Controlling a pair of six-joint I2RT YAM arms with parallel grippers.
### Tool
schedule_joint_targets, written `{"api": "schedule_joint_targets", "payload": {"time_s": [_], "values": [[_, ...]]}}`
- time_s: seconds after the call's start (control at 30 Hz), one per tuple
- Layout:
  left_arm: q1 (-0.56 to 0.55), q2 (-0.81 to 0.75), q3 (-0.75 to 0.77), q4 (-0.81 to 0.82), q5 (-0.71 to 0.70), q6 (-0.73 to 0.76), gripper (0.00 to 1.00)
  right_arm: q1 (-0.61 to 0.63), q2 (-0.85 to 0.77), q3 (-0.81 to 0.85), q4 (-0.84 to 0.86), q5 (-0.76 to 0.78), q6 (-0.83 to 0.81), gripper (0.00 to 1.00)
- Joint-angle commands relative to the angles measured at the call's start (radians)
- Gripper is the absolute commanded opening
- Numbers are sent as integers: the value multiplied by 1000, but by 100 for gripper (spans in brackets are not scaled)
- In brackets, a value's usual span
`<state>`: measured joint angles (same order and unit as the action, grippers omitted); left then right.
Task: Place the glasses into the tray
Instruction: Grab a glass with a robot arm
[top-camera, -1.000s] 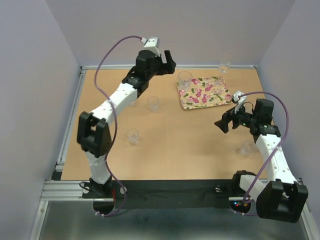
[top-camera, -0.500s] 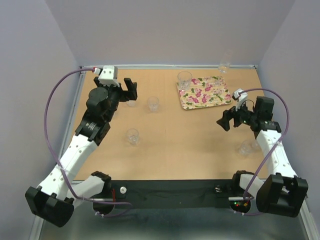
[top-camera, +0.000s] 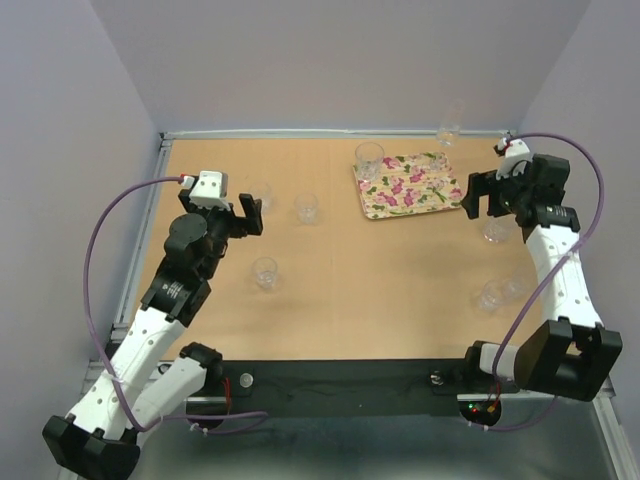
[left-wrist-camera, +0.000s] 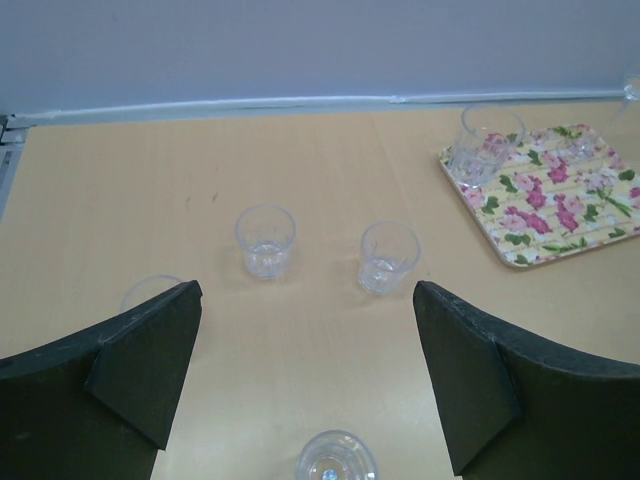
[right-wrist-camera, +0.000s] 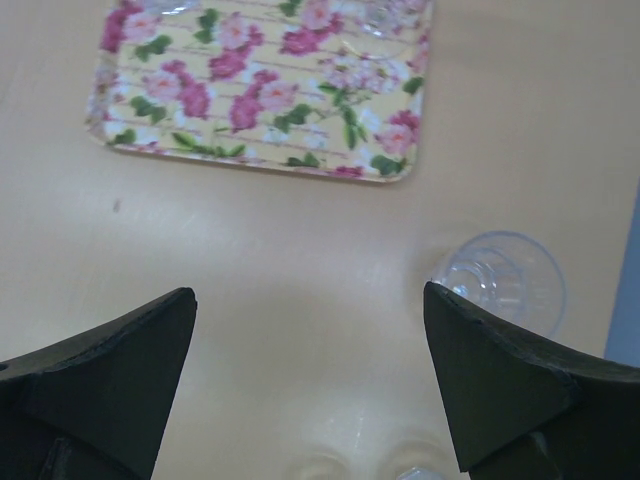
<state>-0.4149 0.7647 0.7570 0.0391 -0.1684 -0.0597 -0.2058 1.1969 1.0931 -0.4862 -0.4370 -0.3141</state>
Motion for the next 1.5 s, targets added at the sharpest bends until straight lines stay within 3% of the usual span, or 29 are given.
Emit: {"api": "schedule_joint_targets", "payload": {"time_s": [0.0, 0.1, 0.3, 0.77, 1.1, 1.47], "values": [[2, -50, -8, 53, 29, 1, 99, -43, 75, 83, -17, 178, 78, 100], [2, -54, -8, 54, 29, 1, 99, -53, 119, 114, -22, 204, 87, 99], [2, -45, -12, 53, 7, 11, 99, -64, 246, 168, -26, 227, 83, 87], [2, -31, -7, 44, -6, 20, 99, -63, 474, 266, -49, 320, 41, 44], [2, -51, -8, 44, -8, 24, 99, -63, 481, 203, -48, 382, 12, 38], [2, -51, -8, 44, 0, 21, 99, -61, 507, 166, -57, 356, 4, 24]]}}
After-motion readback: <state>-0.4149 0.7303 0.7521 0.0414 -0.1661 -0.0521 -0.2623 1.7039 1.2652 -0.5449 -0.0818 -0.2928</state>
